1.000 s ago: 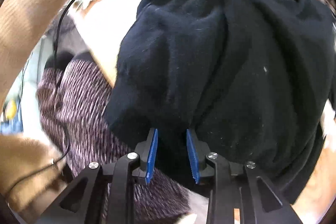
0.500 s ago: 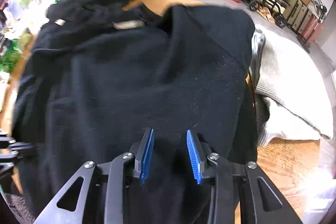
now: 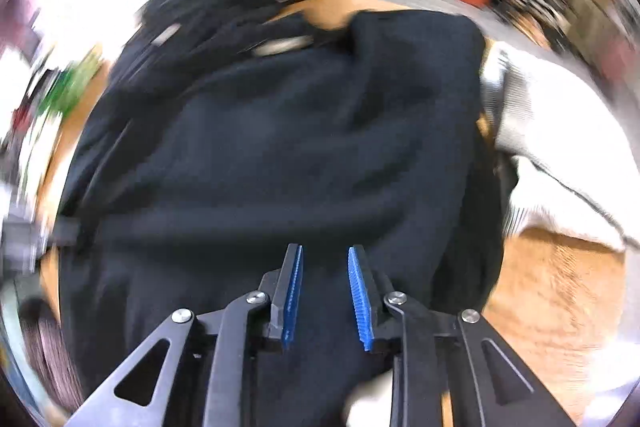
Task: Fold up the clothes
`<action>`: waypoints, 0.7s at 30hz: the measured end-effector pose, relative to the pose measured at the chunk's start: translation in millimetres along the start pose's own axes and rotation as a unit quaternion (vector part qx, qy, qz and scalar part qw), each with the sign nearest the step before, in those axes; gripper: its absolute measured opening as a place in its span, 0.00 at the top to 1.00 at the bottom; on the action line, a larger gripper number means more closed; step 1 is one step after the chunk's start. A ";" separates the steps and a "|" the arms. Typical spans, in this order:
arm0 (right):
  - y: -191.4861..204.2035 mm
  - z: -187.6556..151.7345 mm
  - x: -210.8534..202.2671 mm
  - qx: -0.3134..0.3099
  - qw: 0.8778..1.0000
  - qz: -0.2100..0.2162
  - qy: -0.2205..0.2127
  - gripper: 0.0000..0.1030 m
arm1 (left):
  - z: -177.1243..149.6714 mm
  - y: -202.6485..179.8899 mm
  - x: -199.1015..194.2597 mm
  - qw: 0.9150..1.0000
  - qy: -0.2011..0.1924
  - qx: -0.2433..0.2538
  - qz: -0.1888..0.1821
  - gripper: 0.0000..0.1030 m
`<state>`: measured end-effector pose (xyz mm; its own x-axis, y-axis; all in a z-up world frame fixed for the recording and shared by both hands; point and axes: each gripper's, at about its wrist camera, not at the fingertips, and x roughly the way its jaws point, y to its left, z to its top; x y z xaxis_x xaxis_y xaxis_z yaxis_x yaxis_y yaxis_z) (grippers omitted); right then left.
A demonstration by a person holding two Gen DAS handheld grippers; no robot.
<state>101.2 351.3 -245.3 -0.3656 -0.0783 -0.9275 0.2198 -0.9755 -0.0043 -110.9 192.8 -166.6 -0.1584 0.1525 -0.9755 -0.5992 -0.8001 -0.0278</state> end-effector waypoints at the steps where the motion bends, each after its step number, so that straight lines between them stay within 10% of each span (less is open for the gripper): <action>1: 9.5 -18.8 -7.8 -0.020 1.000 0.000 0.015 0.74 | 1.2 2.2 3.5 1.000 0.003 -0.004 0.000 0.97; 17: 31.0 -97.9 7.3 -0.019 0.996 -0.024 0.083 0.73 | 8.7 46.1 4.0 0.994 -0.031 -0.088 -0.053 0.97; 21: 47.8 -88.3 -9.8 -0.018 0.998 0.027 0.049 0.70 | -41.5 47.3 -38.0 0.993 -0.060 -0.096 -0.038 0.97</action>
<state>195.2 323.5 -269.4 -0.2628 -0.1092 -0.9587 0.2698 -0.9623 0.0357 -100.6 125.1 -140.0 -0.2177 0.2763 -0.9361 -0.4542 -0.8776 -0.1534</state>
